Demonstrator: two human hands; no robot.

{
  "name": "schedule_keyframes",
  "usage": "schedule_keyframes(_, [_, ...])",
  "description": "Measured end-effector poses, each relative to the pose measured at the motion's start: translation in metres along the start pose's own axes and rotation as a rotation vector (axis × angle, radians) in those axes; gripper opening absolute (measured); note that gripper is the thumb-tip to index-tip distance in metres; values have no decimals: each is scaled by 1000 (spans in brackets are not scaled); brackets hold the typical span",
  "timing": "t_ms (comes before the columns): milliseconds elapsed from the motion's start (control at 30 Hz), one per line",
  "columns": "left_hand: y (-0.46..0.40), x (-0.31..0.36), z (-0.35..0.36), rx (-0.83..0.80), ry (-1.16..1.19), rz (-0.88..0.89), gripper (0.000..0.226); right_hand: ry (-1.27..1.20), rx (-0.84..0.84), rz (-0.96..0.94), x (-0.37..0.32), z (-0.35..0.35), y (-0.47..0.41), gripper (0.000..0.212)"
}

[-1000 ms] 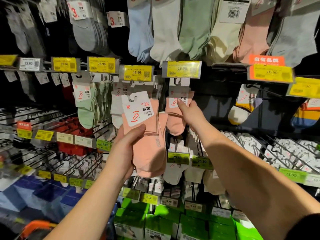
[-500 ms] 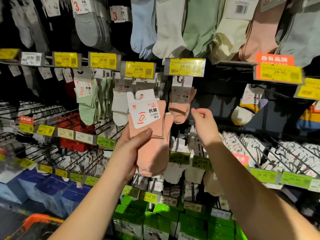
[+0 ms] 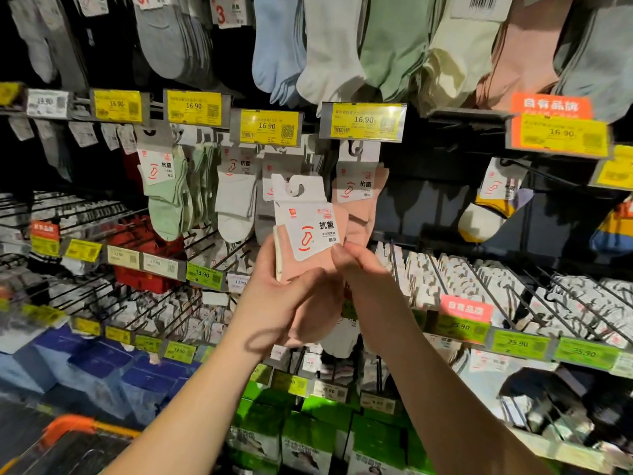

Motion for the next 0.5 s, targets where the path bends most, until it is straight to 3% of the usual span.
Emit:
schedule_keyframes(133, [-2,-1,0,2,-89,46,79,-138,-78,84,6,6,-2,44])
schedule_keyframes(233, [-6,0,-1,10,-181,61,84,-122,-24,93,10,2,-6,28])
schedule_keyframes(367, [-8,6,-4,30,-287,84,92,-159,-29,87,8,1,-9,26])
schedule_keyframes(500, [-15,2,-17,146,-243,39,49,-294,-76,53,-6,-5,-11,41])
Point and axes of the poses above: each hand's wrist, its own y-axis away from the middle knuckle, its own z-axis out of the palm, x = y × z, the point moved 8 cm from there along -y, towards the middle knuckle, and after that the axes turned 15 degrees about x, right-handed, at the moved point
